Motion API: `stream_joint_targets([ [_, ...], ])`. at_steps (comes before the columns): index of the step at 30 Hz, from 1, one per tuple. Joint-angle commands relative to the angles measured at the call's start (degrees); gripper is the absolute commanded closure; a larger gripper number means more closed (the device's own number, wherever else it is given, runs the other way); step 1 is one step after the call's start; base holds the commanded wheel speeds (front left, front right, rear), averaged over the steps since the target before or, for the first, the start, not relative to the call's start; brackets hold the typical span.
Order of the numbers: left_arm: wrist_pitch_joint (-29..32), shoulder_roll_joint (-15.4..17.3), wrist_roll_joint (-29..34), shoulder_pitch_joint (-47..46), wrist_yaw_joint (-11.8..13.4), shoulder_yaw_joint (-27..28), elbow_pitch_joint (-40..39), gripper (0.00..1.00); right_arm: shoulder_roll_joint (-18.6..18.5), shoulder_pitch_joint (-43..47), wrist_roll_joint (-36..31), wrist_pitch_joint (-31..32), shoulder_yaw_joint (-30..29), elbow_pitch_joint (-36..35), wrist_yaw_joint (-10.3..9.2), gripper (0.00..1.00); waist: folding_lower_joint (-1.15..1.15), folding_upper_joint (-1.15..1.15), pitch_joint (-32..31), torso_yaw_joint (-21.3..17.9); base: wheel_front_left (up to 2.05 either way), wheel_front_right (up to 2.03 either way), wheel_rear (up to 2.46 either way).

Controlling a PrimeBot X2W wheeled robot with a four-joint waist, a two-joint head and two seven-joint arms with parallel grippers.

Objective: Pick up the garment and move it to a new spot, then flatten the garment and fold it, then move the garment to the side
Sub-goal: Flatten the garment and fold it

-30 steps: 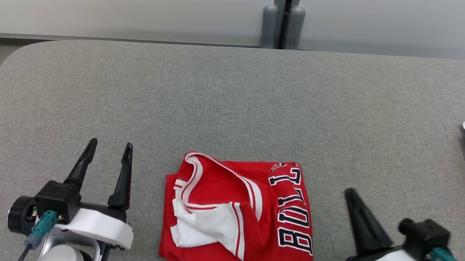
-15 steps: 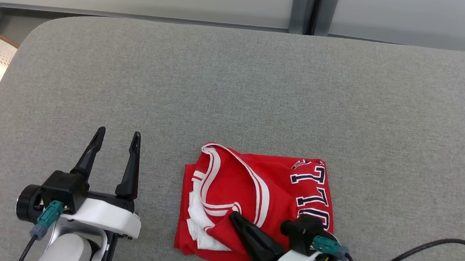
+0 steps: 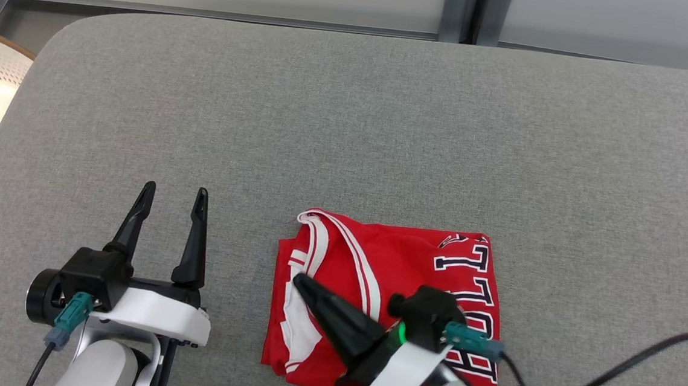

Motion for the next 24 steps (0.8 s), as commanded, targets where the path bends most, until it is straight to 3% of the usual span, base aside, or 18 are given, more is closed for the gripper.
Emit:
stream_joint_targets([
  [1,-0.3,0.4,0.1,0.3,0.1,0.4,0.1,0.0,-1.1,-0.7,-0.9,-1.7,-2.1,-1.2,-0.03,1.0,0.0,0.0,-0.3,-0.5,0.0,0.0,0.0],
  [3,-0.3,0.5,0.1,0.3,0.1,0.5,0.1,0.0,-1.5,-0.5,-1.2,-2.5,-4.1,-2.1,-0.03,1.0,0.0,0.0,-0.5,-0.7,0.0,0.0,0.0],
  [4,-0.3,0.6,0.2,0.4,0.2,0.6,0.1,0.0,-1.9,0.0,-1.9,-3.1,-6.7,-2.9,-0.03,0.7,0.0,0.0,-0.6,-0.9,0.0,0.0,0.0],
  [5,-0.3,0.8,0.3,0.6,0.2,0.7,0.1,0.0,-2.4,0.4,-2.8,-3.6,-9.6,-3.7,-0.03,0.47,0.0,0.0,-0.8,-1.2,0.0,0.0,0.0],
  [6,-0.3,0.9,0.3,0.8,0.3,0.7,0.1,0.0,-2.8,1.2,-3.5,-3.8,-12.4,-4.4,-0.02,0.09,0.0,0.0,-1.0,-1.5,0.0,0.0,0.0],
  [7,-0.3,1.1,0.4,1.0,0.4,0.8,0.0,0.0,-3.2,2.0,-4.5,-3.9,-15.1,-5.2,-0.02,0.0,0.0,0.0,-1.2,-1.8,0.0,0.0,0.0],
  [15,-0.3,1.8,0.2,1.5,0.8,1.2,-0.4,0.0,-5.0,9.4,-11.7,-1.2,-34.8,-11.8,-0.02,0.0,0.0,0.0,-2.3,-3.2,0.0,0.0,0.0],
  [24,-0.1,3.1,-0.2,3.9,1.5,1.6,-0.7,0.0,-3.8,17.6,-15.3,2.3,-43.3,-17.5,-0.03,0.0,0.0,0.0,-5.2,-4.4,0.0,0.0,0.0],
])
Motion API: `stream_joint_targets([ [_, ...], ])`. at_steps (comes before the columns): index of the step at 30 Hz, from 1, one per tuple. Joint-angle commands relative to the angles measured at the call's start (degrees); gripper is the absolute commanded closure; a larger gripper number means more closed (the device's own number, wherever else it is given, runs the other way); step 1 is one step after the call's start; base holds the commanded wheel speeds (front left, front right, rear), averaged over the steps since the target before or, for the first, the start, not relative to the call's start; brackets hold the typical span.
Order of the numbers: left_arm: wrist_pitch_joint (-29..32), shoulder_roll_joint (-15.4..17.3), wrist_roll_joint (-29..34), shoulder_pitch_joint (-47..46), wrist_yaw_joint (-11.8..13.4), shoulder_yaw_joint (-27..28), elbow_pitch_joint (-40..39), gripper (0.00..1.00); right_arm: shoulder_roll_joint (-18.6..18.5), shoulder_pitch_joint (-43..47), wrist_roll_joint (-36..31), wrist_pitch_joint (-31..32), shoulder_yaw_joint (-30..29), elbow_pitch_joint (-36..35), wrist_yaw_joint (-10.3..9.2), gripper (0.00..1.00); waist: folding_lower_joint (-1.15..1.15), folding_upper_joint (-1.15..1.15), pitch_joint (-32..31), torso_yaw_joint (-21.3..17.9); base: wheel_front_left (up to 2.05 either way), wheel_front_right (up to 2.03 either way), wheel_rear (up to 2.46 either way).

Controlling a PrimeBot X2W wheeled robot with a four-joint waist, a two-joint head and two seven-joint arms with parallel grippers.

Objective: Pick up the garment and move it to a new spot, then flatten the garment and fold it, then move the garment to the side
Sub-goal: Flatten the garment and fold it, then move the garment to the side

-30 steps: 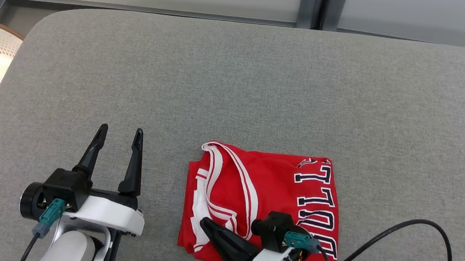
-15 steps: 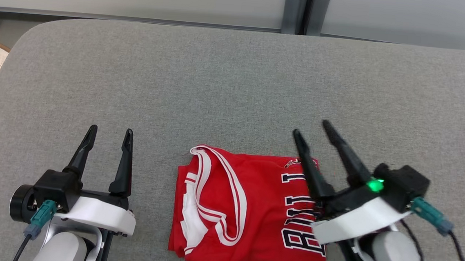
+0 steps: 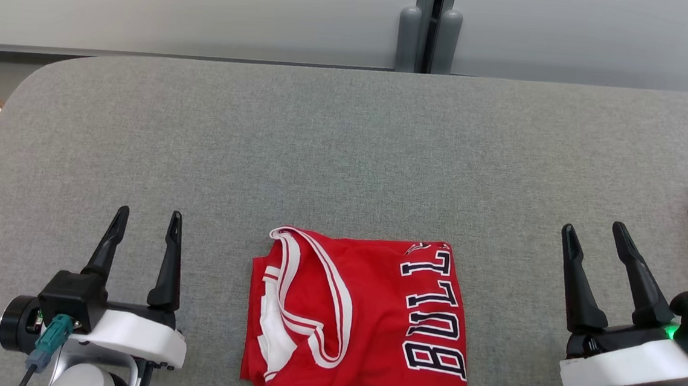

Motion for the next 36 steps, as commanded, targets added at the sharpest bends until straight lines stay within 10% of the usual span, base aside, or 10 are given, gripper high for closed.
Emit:
stream_joint_targets([
  [1,0.2,0.6,-0.3,0.9,0.3,0.0,-0.1,0.0,0.2,1.4,-0.5,0.7,-0.3,-0.7,-0.03,0.0,0.0,0.0,-1.4,-0.4,0.0,0.0,0.0],
  [36,2.9,3.0,-1.2,6.2,1.6,-1.5,-2.3,0.0,2.6,12.8,-5.1,7.0,-5.1,-6.8,-0.03,0.0,0.0,0.0,-8.9,-1.3,0.0,0.0,0.0],
])
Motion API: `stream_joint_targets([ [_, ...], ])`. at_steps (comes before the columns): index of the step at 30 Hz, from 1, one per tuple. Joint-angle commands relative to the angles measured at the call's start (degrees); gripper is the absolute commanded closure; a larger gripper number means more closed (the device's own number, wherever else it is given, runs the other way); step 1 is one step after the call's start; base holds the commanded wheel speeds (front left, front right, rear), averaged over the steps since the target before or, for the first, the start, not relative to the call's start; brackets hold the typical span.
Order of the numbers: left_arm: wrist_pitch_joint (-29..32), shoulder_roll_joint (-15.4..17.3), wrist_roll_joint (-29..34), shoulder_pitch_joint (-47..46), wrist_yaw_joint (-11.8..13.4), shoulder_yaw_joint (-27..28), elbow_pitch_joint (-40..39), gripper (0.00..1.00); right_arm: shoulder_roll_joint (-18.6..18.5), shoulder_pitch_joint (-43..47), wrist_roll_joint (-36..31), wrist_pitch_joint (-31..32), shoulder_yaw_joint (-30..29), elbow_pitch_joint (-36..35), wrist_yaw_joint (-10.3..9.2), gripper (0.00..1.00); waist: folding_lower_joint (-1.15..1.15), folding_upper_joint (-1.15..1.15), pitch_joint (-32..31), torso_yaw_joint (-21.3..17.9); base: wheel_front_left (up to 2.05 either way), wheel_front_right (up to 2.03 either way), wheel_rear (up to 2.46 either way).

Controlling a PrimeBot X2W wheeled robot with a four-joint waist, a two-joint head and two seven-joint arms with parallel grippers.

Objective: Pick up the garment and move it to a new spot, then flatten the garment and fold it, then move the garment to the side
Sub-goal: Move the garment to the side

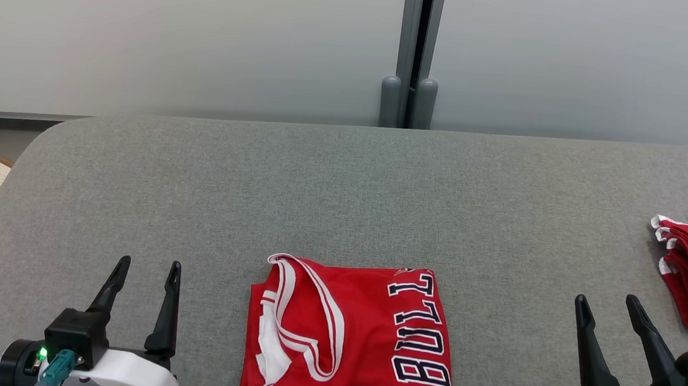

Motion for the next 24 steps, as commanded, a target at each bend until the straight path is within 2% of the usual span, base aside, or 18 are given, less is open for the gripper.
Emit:
stream_joint_targets([
  [1,-0.3,0.2,-0.2,-1.0,0.3,0.3,-0.1,0.0,0.0,0.1,-0.1,0.2,-0.1,-0.4,-0.03,0.0,0.0,0.0,0.1,0.0,0.0,0.0,0.0],
  [6,-0.5,0.2,-0.3,-1.9,0.1,0.2,-0.2,0.0,0.0,-0.4,-0.3,0.5,0.4,0.1,-0.03,0.0,0.0,0.0,1.1,0.4,0.0,0.0,0.0],
  [10,-0.8,0.0,-0.2,-3.5,-0.3,0.2,-0.5,0.0,-1.2,-1.5,-0.3,1.8,3.2,3.3,-0.03,0.0,0.0,0.0,2.9,1.3,0.0,0.0,0.0],
  [17,-2.1,-1.6,0.2,-6.8,-1.0,0.1,-0.5,0.0,-3.0,-6.5,2.0,1.6,9.7,16.5,-0.03,0.0,0.0,0.0,7.5,4.5,0.0,0.0,0.0],
  [20,-2.8,-2.7,0.6,-8.7,-1.6,0.2,-0.1,0.0,-2.2,-11.3,4.5,-0.1,12.6,24.9,-0.03,0.0,0.0,0.0,9.7,6.0,0.0,0.0,0.0],
  [24,-3.1,-3.6,0.9,-10.0,-2.3,0.3,0.3,0.0,-2.0,-14.8,7.1,0.3,15.4,31.7,-0.03,0.0,0.0,0.0,11.3,7.0,0.0,0.0,0.0],
])
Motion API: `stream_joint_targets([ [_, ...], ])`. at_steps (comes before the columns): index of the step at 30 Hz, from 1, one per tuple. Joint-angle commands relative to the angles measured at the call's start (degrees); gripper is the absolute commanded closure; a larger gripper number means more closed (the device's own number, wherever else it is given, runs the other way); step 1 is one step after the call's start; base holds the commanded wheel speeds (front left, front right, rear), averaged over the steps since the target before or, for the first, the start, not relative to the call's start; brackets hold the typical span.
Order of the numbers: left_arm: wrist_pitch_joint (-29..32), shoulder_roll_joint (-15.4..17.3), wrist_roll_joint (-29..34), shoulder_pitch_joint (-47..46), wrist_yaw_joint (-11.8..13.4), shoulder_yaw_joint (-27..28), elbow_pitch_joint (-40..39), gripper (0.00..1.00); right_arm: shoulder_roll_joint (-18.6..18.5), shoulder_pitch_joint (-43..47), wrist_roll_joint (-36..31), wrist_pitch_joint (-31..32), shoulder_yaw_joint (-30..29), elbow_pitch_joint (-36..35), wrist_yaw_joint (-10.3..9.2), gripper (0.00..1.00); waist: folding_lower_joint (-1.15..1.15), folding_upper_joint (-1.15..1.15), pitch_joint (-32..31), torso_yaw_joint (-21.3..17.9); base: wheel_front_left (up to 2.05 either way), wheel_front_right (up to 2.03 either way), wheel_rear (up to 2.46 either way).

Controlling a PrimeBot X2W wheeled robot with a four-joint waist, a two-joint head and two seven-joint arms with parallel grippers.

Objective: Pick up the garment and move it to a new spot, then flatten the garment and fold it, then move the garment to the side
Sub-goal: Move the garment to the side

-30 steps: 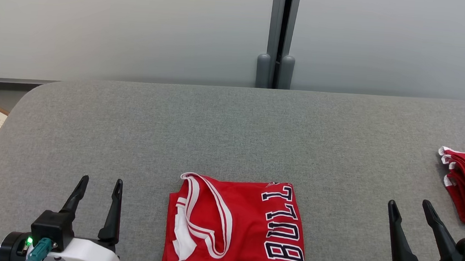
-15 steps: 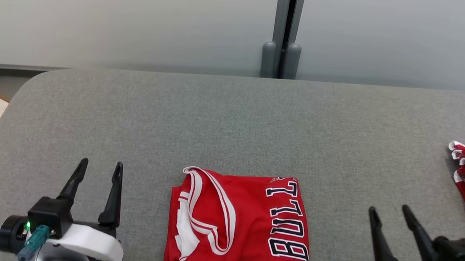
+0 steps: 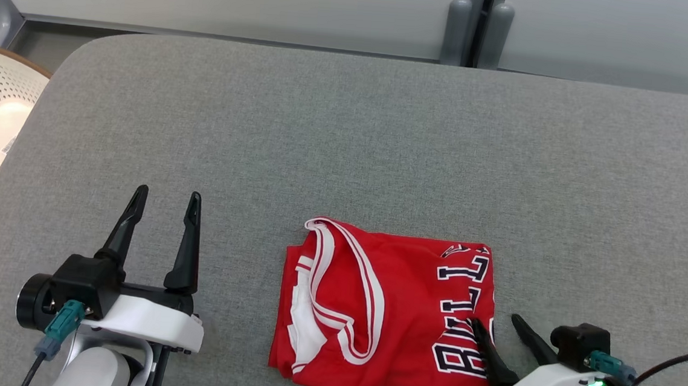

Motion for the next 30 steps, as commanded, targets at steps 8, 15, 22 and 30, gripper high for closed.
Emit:
stream_joint_targets([
  [8,-0.5,-0.9,0.5,-1.5,-0.7,1.3,-0.3,0.0,-2.4,-2.4,3.9,0.5,3.5,2.2,-0.08,1.0,0.0,-0.01,2.4,0.4,0.0,0.0,0.0],
  [15,-0.5,-0.9,1.8,-1.6,-0.5,3.3,-1.4,0.0,-8.6,-4.4,-1.2,0.8,3.2,-11.2,-0.08,1.0,0.0,-0.01,3.4,-4.0,0.0,0.0,0.0],
  [22,-0.6,-1.1,2.9,-1.0,-0.9,5.0,-3.3,0.0,-16.5,-6.3,-6.4,6.3,0.5,-27.5,-0.07,1.0,0.0,-0.01,4.2,-11.3,0.0,0.0,0.0],
  [30,-0.6,-1.7,4.3,-3.1,-2.0,4.8,-4.6,0.0,-21.7,-8.9,-5.2,10.4,-4.2,-32.4,-0.07,1.0,0.0,-0.01,5.6,-17.5,0.0,0.0,0.0],
])
